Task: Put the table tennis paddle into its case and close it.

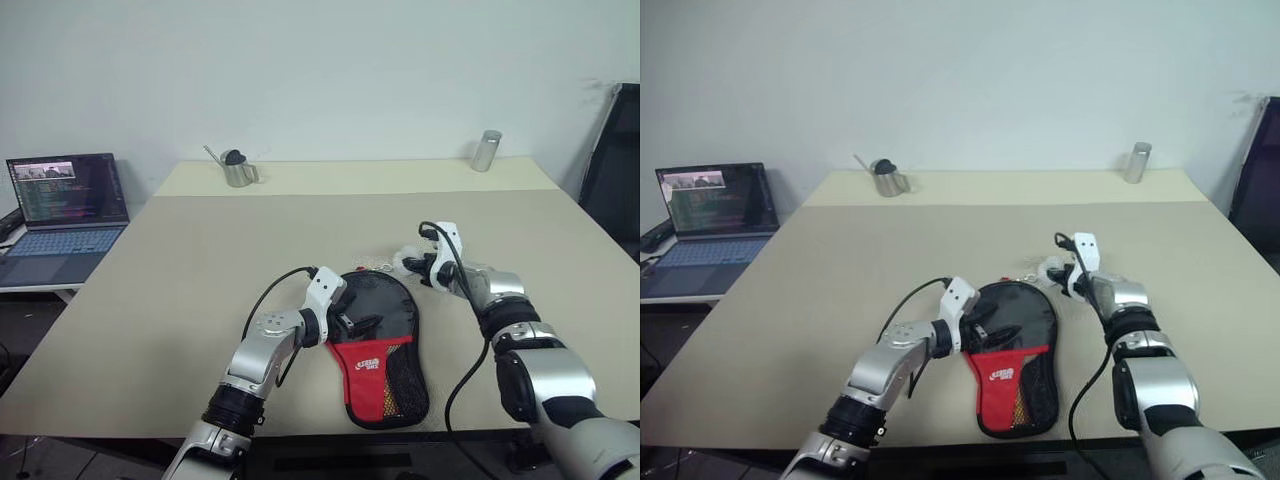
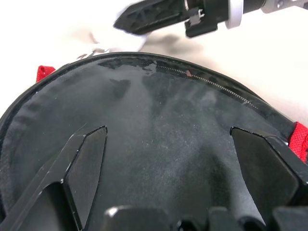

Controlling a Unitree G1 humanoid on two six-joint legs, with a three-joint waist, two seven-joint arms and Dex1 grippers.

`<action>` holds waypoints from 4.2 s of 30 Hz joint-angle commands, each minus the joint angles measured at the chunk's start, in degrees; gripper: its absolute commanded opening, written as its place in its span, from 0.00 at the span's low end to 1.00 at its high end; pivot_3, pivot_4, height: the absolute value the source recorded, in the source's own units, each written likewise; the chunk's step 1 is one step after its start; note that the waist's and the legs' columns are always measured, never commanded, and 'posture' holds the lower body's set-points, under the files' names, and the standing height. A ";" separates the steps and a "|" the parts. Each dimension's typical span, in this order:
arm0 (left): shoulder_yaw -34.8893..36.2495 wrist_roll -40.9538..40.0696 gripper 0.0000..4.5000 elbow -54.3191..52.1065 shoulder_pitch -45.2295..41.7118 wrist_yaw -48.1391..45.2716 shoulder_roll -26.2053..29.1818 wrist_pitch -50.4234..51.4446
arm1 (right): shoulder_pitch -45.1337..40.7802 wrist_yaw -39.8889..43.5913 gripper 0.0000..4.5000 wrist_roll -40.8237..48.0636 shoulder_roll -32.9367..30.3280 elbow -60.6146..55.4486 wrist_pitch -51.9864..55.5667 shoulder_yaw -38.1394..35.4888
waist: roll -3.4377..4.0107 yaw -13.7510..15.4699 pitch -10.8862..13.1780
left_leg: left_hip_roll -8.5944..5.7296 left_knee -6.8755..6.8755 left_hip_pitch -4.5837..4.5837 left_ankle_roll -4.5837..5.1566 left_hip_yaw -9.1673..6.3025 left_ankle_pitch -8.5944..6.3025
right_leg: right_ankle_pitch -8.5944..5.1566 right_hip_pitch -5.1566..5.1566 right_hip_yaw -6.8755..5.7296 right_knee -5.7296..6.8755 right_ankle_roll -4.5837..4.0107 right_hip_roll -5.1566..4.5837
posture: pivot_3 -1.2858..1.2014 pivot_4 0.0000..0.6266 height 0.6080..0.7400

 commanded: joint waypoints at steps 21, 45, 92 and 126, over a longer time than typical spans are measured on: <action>-1.54 1.33 1.00 4.19 1.11 0.59 0.75 2.22 | 32.90 45.62 0.03 -2.37 -36.48 -49.46 -2.78 13.42 | 0.07 0.99 -0.03 | -0.01 -0.06 0.71 0.21 -0.07 -0.12 | -0.06 0.80 -0.15 -0.22 0.10 0.04 | 0.52 0.24 1.00; -3.28 2.58 1.00 7.35 -0.45 0.83 0.70 2.64 | 57.37 55.00 0.03 6.82 -45.35 -76.60 -1.50 17.45 | -0.03 2.58 -0.04 | -0.06 -0.03 0.71 0.13 -0.19 -0.11 | -0.32 0.90 -0.20 -0.31 0.52 -0.04 | 0.52 0.24 1.00; 8.77 -10.81 1.00 -21.00 1.92 -18.16 30.62 7.48 | 19.13 12.37 0.99 3.97 -8.19 -46.86 21.79 8.59 | -0.53 1.07 0.89 | -0.05 0.06 -0.92 -0.07 -0.15 -0.03 | -0.11 -0.81 -0.14 -0.15 -0.01 -0.07 | 0.52 0.24 1.00; 7.46 -8.45 1.00 -17.98 -0.24 -13.52 28.68 5.65 | 4.76 11.97 0.01 -4.72 -0.28 -17.39 -0.55 14.60 | -0.50 -0.91 0.86 | 0.07 0.68 0.02 0.18 0.04 -0.12 | 0.02 -0.14 -0.01 0.83 -0.22 0.14 | 0.52 0.24 1.00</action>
